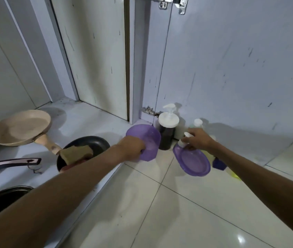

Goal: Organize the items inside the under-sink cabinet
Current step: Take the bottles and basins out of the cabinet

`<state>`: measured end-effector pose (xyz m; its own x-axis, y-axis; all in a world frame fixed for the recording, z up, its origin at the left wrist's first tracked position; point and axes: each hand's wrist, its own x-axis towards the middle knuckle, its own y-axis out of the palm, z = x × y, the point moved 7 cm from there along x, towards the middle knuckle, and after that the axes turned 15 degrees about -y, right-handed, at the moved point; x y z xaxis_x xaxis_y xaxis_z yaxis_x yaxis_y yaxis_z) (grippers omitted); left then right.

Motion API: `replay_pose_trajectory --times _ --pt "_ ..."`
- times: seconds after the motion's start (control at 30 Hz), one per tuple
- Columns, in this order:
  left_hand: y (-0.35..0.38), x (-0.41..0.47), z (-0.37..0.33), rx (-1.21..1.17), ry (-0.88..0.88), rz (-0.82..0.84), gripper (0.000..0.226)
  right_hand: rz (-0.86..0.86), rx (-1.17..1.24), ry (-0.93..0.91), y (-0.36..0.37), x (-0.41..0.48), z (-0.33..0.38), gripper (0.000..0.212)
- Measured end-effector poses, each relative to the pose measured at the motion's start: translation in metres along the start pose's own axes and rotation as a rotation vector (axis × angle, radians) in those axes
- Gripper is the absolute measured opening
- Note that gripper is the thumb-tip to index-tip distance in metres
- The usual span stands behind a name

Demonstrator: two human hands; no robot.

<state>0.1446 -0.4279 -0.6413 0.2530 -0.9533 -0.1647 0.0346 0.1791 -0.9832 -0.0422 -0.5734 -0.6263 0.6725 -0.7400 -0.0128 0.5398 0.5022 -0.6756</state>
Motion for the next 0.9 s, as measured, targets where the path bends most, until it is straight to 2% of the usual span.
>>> replay_pose_trajectory --times 0.1,0.33,0.4,0.67,0.9 --pt "0.02 0.003 -0.029 -0.04 0.01 0.085 0.024 0.017 -0.055 0.026 -0.011 -0.009 -0.018 0.022" --pt "0.047 0.017 -0.065 -0.029 0.025 0.163 0.027 0.016 -0.199 0.045 0.0 -0.015 -0.048 0.016" --pt "0.057 0.02 -0.071 -0.035 0.017 0.188 0.028 0.003 -0.244 0.053 0.007 -0.016 -0.054 0.021" --pt "0.068 0.031 -0.082 -0.134 0.039 0.155 0.029 0.014 -0.322 0.05 0.02 -0.007 -0.072 0.021" --pt "0.079 0.032 -0.077 -0.124 -0.004 0.192 0.033 0.082 -0.364 0.015 0.018 -0.006 -0.067 0.034"
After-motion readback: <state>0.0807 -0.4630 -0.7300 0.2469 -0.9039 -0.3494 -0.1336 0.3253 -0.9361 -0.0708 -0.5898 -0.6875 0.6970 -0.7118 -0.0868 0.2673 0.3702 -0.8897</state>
